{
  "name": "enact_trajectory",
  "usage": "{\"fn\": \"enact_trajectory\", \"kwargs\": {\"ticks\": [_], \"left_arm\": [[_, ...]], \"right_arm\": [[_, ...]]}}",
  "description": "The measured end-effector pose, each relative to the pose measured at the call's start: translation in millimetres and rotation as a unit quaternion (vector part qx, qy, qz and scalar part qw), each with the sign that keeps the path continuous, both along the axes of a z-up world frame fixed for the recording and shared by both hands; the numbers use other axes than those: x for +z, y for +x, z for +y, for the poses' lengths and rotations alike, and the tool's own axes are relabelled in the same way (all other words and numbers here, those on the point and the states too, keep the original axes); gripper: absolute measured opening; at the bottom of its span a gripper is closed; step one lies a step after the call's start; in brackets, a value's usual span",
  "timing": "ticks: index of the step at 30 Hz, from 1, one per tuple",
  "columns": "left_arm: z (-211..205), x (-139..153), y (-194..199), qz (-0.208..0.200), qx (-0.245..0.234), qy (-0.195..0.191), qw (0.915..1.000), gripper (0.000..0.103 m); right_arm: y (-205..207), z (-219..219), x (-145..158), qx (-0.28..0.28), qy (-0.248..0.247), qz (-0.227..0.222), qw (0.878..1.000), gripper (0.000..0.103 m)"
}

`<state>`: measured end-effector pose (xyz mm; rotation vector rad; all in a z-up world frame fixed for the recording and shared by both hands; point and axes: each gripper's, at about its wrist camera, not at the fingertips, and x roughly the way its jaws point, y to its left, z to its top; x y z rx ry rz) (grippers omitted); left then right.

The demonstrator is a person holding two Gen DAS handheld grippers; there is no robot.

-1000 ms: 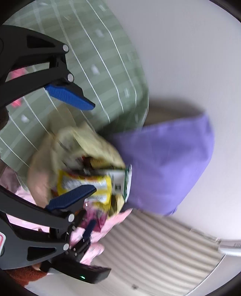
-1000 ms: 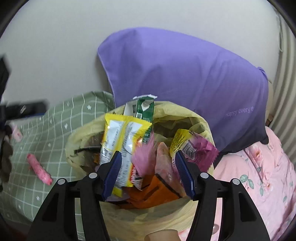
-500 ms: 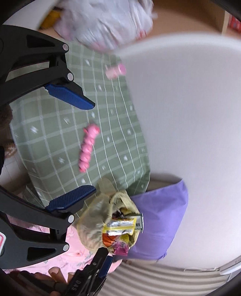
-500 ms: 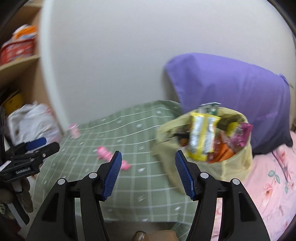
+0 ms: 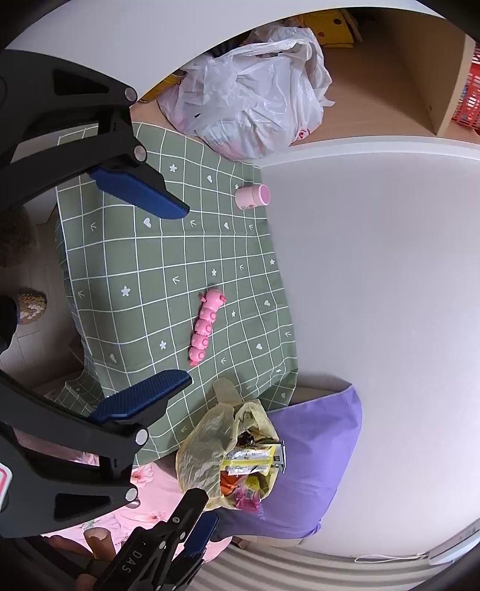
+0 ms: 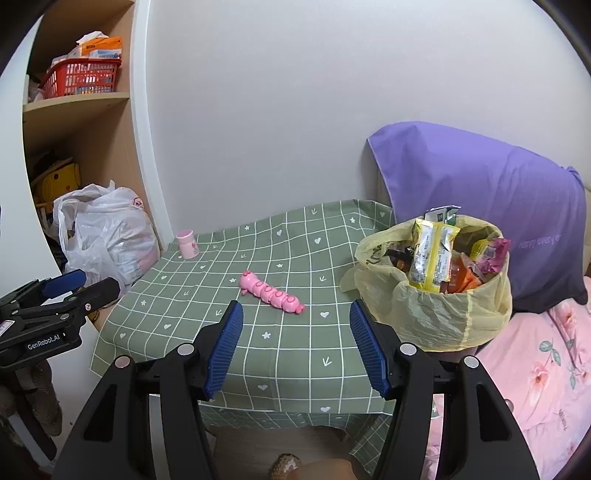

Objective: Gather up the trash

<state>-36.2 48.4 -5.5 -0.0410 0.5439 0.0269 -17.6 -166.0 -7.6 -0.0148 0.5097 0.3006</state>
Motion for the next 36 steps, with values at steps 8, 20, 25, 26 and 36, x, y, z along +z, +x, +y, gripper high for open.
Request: {"fn": "enact_trajectory", "kwargs": {"ticks": [8, 20, 25, 26, 36], "left_arm": [[-3, 3, -5, -0.003, -0.008, -0.003, 1.0000, 0.080], [-13, 7, -12, -0.007, -0.011, 0.004, 0.9999, 0.079], [-15, 8, -14, -0.008, -0.010, 0.003, 0.9999, 0.079], [-14, 8, -14, -0.008, -0.010, 0.002, 0.9999, 0.079], [-13, 10, -15, -0.008, -0.012, -0.001, 0.9999, 0.079]], "right_arm": [[-11, -1, 4, -0.005, -0.003, -0.010, 1.000, 0.057], [-18, -9, 2, -0.011, 0.003, -0.008, 1.000, 0.057], [-19, -10, 3, -0.010, 0.003, -0.010, 1.000, 0.057], [-19, -10, 3, -0.009, 0.003, -0.011, 1.000, 0.057], [-21, -10, 5, -0.009, 0.003, -0.011, 1.000, 0.057]]}}
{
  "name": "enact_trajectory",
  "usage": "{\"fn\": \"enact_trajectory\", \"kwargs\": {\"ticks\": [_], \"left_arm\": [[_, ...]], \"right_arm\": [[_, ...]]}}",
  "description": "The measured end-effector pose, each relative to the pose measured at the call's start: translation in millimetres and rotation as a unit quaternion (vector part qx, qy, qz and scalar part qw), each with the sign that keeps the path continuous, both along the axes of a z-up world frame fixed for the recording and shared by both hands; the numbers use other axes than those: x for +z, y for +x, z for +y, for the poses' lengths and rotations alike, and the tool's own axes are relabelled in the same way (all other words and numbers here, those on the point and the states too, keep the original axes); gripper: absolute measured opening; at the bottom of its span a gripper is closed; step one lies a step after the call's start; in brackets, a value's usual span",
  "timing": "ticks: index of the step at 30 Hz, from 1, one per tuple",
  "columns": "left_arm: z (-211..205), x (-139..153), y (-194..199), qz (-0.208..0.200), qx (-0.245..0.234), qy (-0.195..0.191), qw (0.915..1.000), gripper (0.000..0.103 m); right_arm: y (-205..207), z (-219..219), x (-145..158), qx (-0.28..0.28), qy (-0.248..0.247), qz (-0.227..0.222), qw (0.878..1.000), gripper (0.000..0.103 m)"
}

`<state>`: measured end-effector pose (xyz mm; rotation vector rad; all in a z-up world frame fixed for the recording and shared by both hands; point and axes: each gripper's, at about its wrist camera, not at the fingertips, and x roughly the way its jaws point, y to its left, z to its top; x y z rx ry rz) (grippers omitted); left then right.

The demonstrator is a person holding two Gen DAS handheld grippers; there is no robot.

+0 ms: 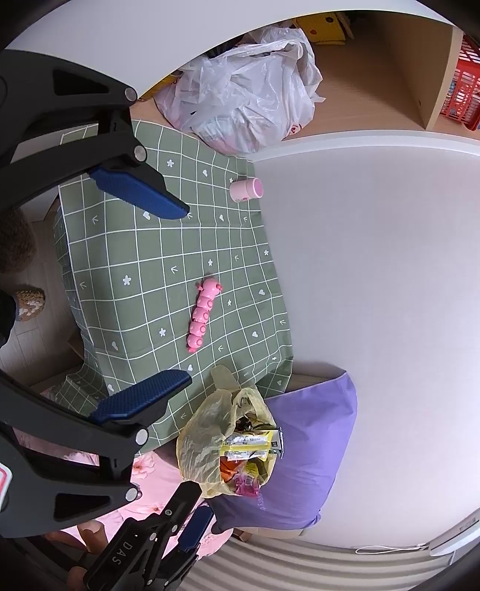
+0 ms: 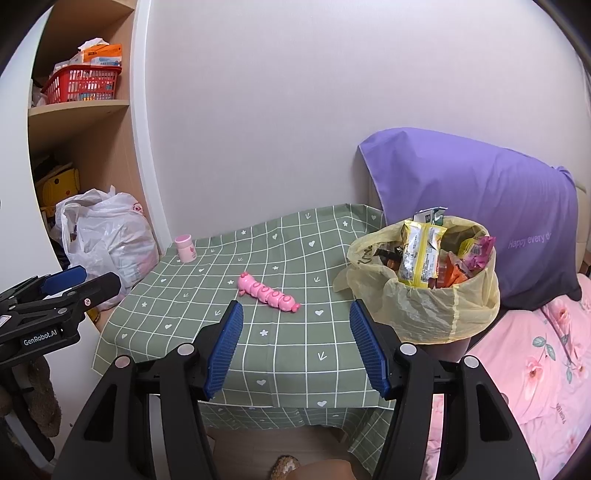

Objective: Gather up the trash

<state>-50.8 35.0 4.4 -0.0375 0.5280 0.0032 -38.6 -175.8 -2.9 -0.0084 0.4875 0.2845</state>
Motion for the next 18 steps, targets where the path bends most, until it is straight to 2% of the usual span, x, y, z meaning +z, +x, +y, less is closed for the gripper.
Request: {"fn": "enact_trajectory", "kwargs": {"ticks": [18], "left_arm": [[-6.2, 1.8, -3.7, 0.000, -0.001, 0.001, 1.0000, 0.079]], "right_arm": [[-6.3, -5.7, 3.9, -0.006, 0.000, -0.009, 1.000, 0.057]]}}
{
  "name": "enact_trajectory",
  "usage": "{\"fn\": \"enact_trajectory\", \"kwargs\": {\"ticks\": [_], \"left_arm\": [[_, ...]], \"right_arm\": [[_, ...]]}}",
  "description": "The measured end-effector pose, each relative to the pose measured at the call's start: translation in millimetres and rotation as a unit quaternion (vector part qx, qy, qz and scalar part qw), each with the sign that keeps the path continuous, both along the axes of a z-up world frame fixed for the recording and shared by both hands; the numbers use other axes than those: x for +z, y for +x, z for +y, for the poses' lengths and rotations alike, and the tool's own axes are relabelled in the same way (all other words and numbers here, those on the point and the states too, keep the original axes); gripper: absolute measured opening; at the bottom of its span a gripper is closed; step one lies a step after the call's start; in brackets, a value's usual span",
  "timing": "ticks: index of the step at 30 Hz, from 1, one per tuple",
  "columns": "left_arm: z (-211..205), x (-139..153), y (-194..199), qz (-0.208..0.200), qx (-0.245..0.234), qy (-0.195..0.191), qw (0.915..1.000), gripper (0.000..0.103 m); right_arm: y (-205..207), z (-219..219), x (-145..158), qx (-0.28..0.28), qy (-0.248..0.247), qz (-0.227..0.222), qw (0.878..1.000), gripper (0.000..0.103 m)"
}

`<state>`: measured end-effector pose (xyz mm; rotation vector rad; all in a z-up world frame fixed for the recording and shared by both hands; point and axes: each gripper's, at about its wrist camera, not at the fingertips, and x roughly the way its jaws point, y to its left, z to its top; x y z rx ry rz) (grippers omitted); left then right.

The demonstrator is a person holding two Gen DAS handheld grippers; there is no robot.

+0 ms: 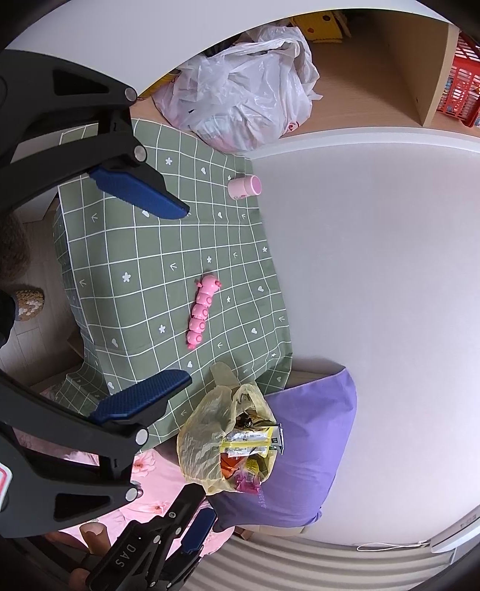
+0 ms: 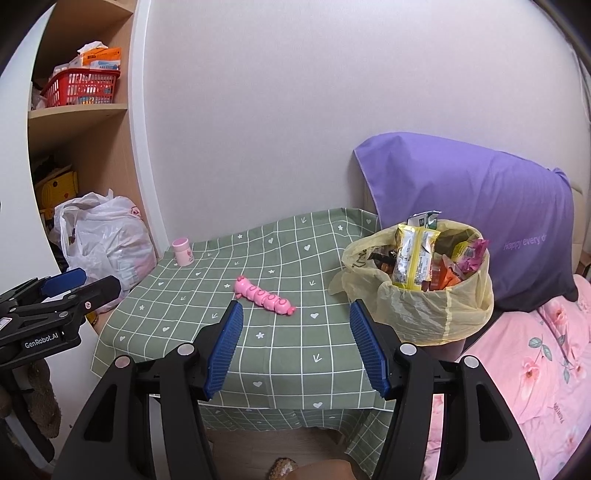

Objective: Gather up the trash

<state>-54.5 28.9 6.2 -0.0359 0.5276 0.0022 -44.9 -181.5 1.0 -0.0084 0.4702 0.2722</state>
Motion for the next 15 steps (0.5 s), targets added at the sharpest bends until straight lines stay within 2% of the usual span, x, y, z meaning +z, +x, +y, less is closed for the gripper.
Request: {"fn": "enact_trajectory", "kwargs": {"ticks": [15], "left_arm": [[-4.1, -0.7, -0.2, 0.005, -0.005, -0.002, 1.0000, 0.079]], "right_arm": [[-1.2, -3.1, 0.6, -0.004, -0.001, 0.000, 1.000, 0.057]]}}
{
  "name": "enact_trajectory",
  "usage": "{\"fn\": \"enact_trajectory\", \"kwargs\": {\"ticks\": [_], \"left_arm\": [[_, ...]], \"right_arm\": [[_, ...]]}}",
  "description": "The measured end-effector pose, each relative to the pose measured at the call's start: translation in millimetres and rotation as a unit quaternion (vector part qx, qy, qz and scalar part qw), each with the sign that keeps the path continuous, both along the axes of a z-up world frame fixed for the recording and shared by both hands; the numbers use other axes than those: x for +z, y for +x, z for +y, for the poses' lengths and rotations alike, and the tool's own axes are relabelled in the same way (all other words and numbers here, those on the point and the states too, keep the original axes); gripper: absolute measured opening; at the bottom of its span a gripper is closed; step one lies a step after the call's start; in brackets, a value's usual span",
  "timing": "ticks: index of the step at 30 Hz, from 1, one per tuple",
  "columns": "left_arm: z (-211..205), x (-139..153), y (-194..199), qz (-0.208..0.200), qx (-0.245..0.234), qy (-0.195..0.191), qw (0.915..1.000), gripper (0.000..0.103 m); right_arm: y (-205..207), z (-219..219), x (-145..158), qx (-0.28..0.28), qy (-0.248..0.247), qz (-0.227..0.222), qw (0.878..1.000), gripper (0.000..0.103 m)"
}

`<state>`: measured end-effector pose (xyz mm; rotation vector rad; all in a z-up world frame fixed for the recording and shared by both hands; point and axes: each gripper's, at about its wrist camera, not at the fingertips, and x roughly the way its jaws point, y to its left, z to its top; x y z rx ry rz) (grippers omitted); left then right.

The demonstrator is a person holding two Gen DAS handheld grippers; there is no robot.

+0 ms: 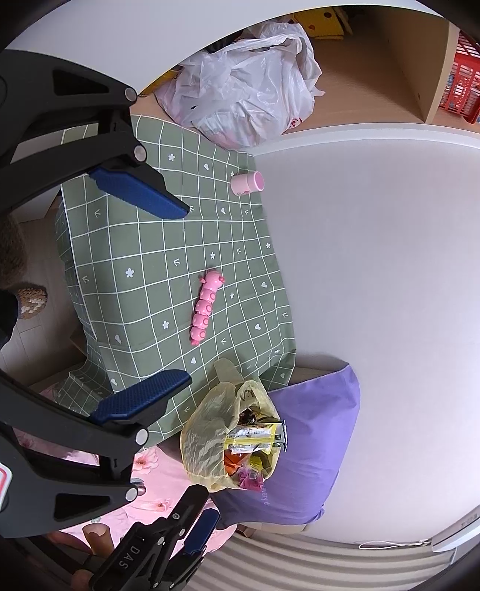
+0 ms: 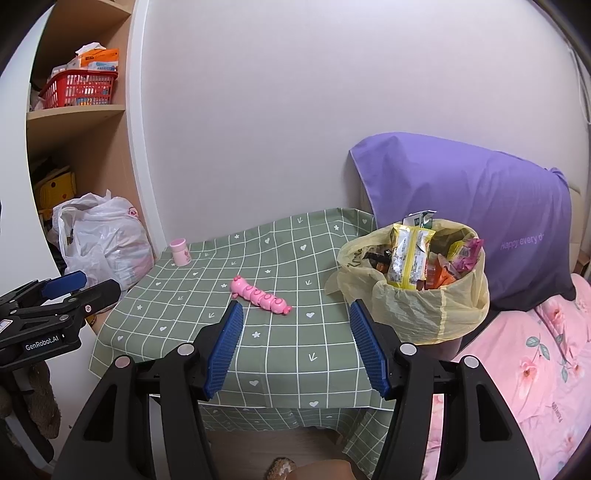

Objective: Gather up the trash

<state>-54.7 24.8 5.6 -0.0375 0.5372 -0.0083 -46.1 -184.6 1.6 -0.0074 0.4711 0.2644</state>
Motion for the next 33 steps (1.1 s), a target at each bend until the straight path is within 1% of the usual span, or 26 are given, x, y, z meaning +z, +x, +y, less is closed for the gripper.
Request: {"fn": "enact_trajectory", "kwargs": {"ticks": [18, 24, 26, 28, 30, 32, 33], "left_arm": [[5, -6, 2, 0.002, 0.017, 0.001, 0.9999, 0.079], [9, -13, 10, 0.013, 0.020, 0.003, 0.9997, 0.079], [18, -18, 21, 0.030, 0.023, -0.006, 0.9993, 0.079], [33, -25, 37, 0.050, 0.033, -0.021, 0.9980, 0.079], [54, -37, 58, 0.070, 0.049, -0.049, 0.9952, 0.079], [85, -57, 93, 0.094, 0.074, -0.075, 0.9900, 0.080], [96, -65, 106, 0.104, 0.090, -0.077, 0.9875, 0.080]], "right_arm": [[1, -2, -3, 0.001, -0.006, 0.003, 1.000, 0.057], [7, -2, -5, 0.006, -0.009, 0.001, 1.000, 0.057], [15, 1, -6, 0.012, -0.013, 0.002, 1.000, 0.057], [31, 9, -8, 0.038, -0.008, 0.012, 0.999, 0.057], [52, 25, -12, 0.084, -0.007, 0.025, 0.996, 0.057], [84, 44, -21, 0.128, -0.029, 0.038, 0.991, 0.057], [104, 56, -27, 0.156, -0.043, 0.049, 0.986, 0.057]]}}
